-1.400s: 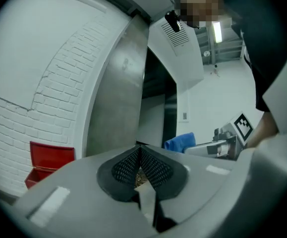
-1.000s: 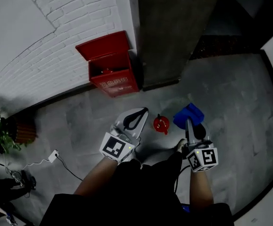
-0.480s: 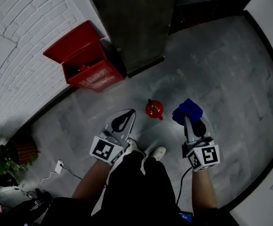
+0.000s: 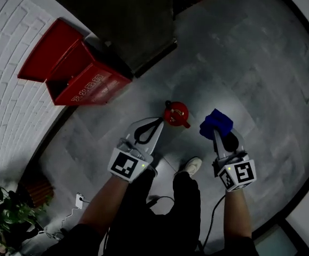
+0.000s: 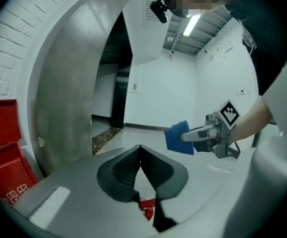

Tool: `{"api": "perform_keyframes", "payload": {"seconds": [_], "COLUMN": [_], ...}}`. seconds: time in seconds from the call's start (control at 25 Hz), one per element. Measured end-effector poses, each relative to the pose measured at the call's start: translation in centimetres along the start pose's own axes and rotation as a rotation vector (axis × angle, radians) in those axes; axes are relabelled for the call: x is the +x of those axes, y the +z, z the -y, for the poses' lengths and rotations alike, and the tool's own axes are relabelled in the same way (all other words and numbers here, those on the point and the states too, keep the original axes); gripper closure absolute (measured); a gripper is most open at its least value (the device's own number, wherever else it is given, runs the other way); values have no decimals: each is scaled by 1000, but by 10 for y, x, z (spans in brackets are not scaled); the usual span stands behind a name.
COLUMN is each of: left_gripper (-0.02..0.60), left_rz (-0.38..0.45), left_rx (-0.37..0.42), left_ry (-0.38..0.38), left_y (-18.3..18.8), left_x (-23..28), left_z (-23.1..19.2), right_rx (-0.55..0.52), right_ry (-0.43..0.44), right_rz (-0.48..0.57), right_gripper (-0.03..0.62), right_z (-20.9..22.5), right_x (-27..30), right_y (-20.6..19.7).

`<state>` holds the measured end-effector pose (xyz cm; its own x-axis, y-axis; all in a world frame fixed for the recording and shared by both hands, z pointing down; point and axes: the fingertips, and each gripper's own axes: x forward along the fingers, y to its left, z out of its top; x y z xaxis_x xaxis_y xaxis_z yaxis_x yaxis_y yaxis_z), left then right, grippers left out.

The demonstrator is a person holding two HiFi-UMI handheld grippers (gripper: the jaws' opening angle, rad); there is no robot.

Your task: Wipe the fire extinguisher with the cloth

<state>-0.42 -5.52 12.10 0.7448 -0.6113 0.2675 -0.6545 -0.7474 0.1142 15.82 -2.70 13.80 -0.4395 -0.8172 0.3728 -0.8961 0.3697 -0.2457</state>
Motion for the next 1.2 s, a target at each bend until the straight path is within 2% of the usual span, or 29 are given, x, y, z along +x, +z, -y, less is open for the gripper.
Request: {"api": "perform_keyframes", "payload": {"seconds": [0.12, 0.2, 0.48, 0.6, 0.68, 0.84, 0.92, 1.0, 1.12, 1.2], "left_gripper": [580, 580, 580, 580, 580, 581, 581, 580, 581, 580], "left_rz": [20, 39, 196, 258, 271, 343, 332, 294, 263, 265], "left_rx": [22, 56, 163, 165, 170, 48, 50, 67, 81, 131], "left_ry": [-43, -74, -127, -124, -95, -44, -31, -38, -72, -83], "left_y": [-25, -45, -110, -141, -163, -193, -203, -214, -223, -223], "left_x": [14, 24, 60, 73, 76, 76, 77, 80, 80, 80], "left_z": [-12, -15, -34, -53, -67, -93, -96, -94, -90, -88], "right_rx": [-1, -23, -235, -361, -462, -681, -787, -852, -891, -903], "right_ry": [10, 47, 221, 324, 385, 422, 443, 479, 559, 582], "right_rz": [23, 42, 120, 161, 182, 206, 183, 110, -2, -65], "right_gripper": [522, 522, 522, 522, 522, 522, 522, 522, 522, 522], "right_z": [6, 9, 33, 30, 22, 10, -5, -22, -46, -54], "right_x": [19, 32, 84, 104, 111, 124, 132, 137, 146, 157], "right_y": [-27, -45, -94, -108, -117, -121, -120, -119, -113, -114]}}
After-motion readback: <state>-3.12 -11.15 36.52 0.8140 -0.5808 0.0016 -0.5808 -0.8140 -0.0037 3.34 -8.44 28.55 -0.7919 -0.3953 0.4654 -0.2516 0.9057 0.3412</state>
